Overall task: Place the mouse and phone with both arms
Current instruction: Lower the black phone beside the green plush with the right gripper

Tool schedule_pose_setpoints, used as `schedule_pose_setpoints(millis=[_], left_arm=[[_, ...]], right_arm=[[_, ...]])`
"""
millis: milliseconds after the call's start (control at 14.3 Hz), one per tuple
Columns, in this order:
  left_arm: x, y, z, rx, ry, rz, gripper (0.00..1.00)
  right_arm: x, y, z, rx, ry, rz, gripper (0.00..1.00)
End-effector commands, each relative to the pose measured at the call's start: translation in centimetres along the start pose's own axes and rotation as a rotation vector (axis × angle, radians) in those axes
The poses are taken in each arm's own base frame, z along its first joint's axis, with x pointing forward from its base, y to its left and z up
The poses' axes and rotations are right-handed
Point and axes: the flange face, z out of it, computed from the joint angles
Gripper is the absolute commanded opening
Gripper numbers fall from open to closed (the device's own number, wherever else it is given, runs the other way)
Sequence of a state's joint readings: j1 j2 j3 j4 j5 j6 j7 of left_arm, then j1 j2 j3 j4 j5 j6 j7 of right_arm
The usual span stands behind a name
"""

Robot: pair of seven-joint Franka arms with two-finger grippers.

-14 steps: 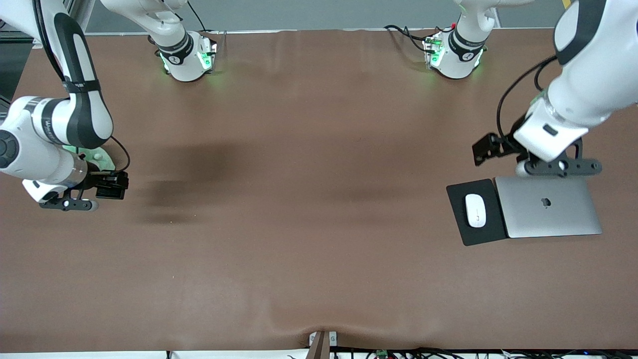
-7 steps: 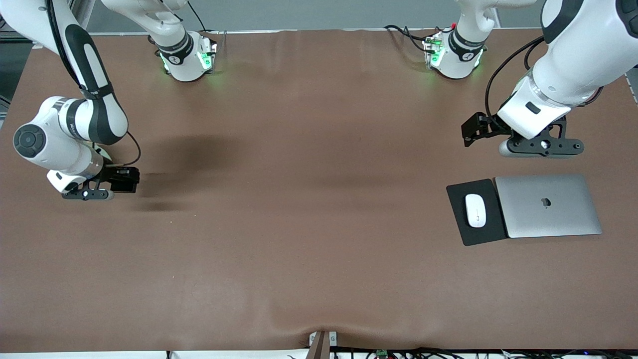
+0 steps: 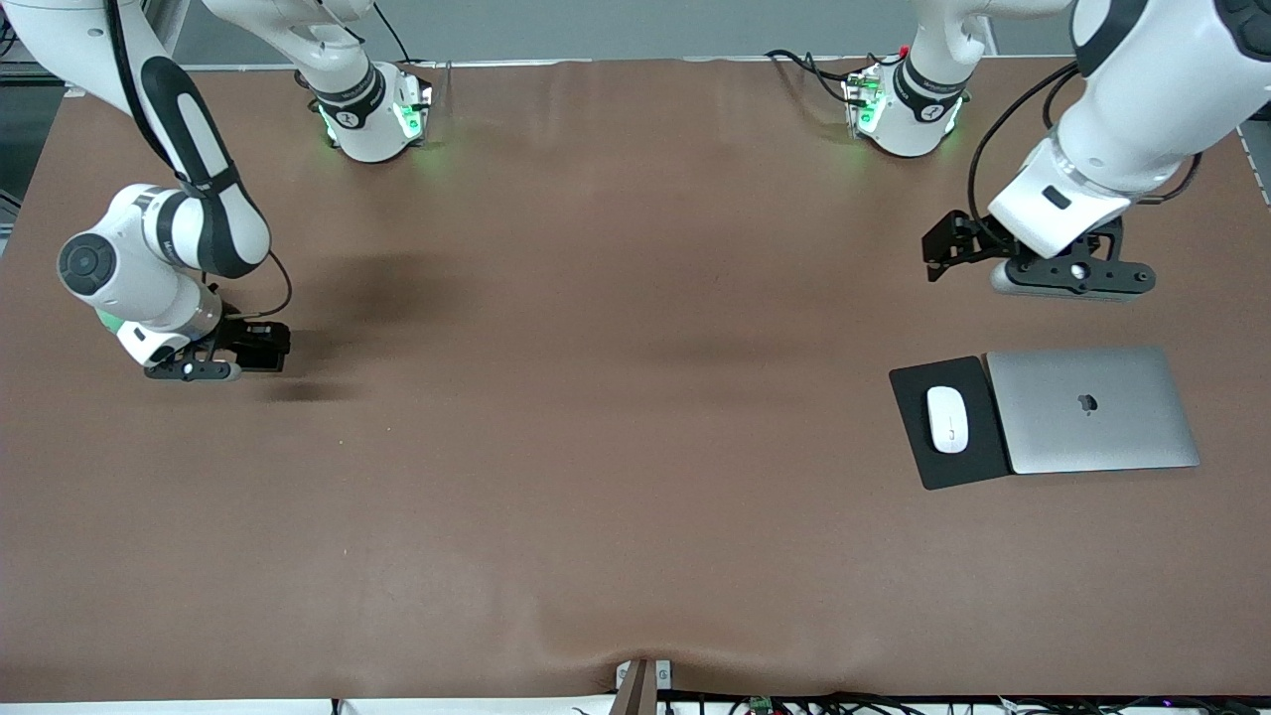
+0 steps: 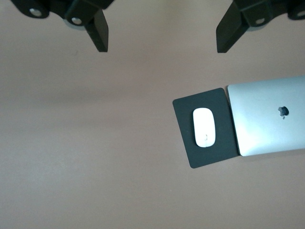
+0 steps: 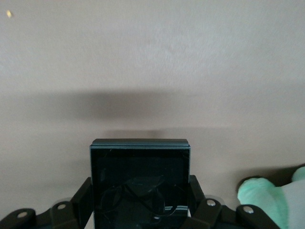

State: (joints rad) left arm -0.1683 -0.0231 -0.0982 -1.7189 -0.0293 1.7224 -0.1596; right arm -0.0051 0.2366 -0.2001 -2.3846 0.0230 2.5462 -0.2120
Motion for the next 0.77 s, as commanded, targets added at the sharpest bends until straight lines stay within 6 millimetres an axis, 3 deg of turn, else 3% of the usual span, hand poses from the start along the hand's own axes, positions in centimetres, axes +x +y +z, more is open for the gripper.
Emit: schedule_pose_setpoints(millis=[0,280,701], left_arm=[[-0.1,-0.6,-1.3,-0.029,0.028,0.01,1.0],[0.5,-1.2,-2.8,-0.03,0.024,-0.008,1.0],[0.8,-1.0,-3.5,-0.055,0.036,-0.021,1.0]], right_arm=[[-1.3,1.1,0.1,0.019,0.01,0.005,0.0],[-2.2,1.2,1.6,0.009,0.028,0.005,0.01],[-3.4,1.3,3.2,0.008,0.016,0.012,0.22]])
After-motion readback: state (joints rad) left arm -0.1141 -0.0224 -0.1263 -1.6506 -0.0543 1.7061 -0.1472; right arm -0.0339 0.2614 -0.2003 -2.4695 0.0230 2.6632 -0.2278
